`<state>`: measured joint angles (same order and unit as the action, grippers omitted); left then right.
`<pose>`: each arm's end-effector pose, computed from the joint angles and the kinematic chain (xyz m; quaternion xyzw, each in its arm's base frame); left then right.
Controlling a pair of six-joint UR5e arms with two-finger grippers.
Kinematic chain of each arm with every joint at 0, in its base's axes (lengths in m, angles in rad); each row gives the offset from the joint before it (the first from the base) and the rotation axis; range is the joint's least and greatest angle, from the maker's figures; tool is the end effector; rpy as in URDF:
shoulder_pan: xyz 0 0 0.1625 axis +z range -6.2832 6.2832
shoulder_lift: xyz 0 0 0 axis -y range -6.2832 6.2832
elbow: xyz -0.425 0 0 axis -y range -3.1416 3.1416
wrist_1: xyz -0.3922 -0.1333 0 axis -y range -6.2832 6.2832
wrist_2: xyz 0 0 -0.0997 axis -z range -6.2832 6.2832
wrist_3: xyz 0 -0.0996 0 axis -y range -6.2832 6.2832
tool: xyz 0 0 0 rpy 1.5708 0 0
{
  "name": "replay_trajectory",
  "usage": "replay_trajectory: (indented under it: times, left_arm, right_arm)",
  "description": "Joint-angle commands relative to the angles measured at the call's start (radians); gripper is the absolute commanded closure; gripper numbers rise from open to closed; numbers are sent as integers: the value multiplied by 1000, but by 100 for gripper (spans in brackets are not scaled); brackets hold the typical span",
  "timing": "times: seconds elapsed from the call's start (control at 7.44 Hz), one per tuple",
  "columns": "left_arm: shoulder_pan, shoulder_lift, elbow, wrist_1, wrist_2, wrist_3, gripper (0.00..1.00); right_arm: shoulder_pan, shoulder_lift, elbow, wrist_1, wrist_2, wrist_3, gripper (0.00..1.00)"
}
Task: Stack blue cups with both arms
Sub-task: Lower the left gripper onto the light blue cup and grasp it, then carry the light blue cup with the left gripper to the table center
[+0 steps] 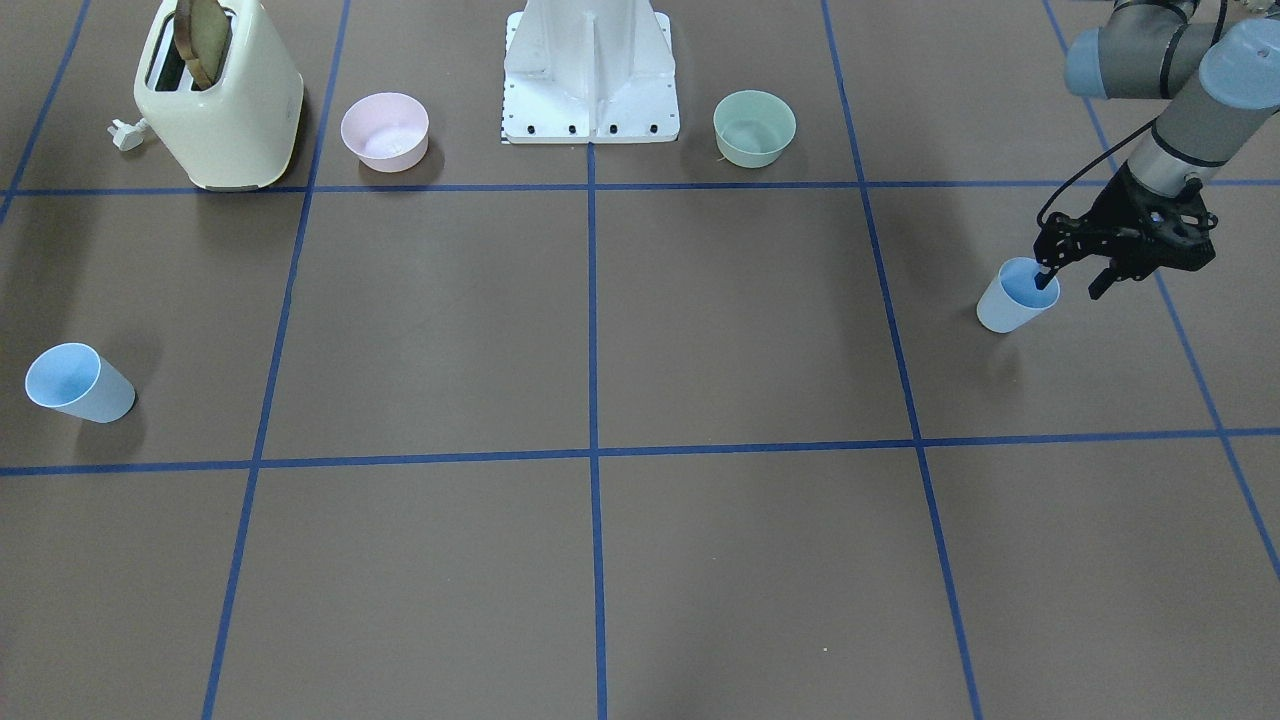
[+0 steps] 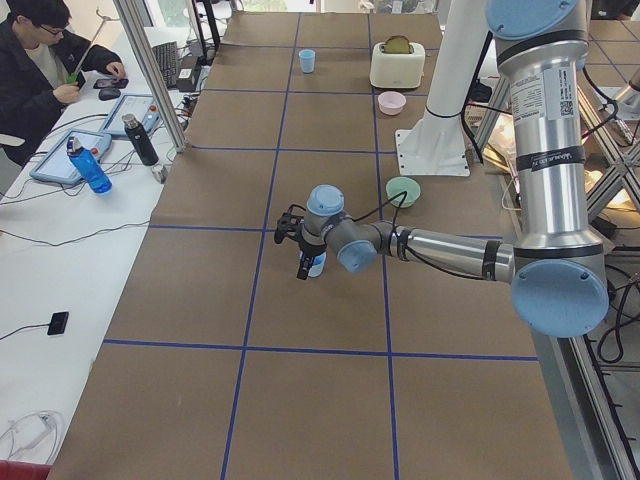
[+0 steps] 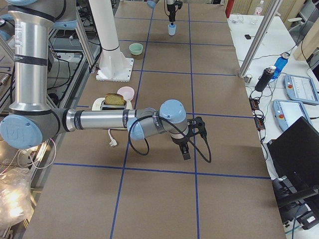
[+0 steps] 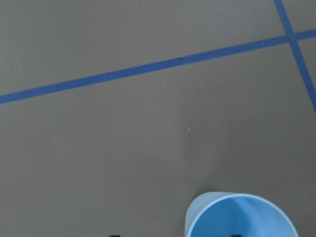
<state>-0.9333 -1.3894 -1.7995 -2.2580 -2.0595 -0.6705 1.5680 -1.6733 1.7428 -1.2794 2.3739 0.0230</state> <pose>0.1971 -0.4115 0.5604 0.1391 0.3912 0.0719 0.9069 0.0603 -0.4656 0.5875 0.1602 -0.3866 -0.0610 0.9062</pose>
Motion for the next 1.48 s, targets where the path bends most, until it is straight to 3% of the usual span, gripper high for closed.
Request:
replay_trajectory:
  times: [0.0,0.27,0.67,0.81,1.21,1.34]
  left_arm:
    - [2,3,-6,-5,1,2,100]
    - [2,1,-14,-5,-10,0,100]
    - [-18,-16,-124,44,-123,-18,100]
    - [-16,-86,-139,123,-122,-52,100]
    - [-1,-485,-144,541,-108,-210,100]
    - [58,-619,-139,674,-72,-275,100]
  right_arm:
    - [0,0,0,0,-1,0,0]
    - [0,0,0,0,-1,0,0]
    - [0,0,0,0,-1,0,0]
    - [0,-2,0,0,-1,2,0]
    - [0,0,0,-1,-1,2,0]
    - [0,-2,0,-2,-1,3,0]
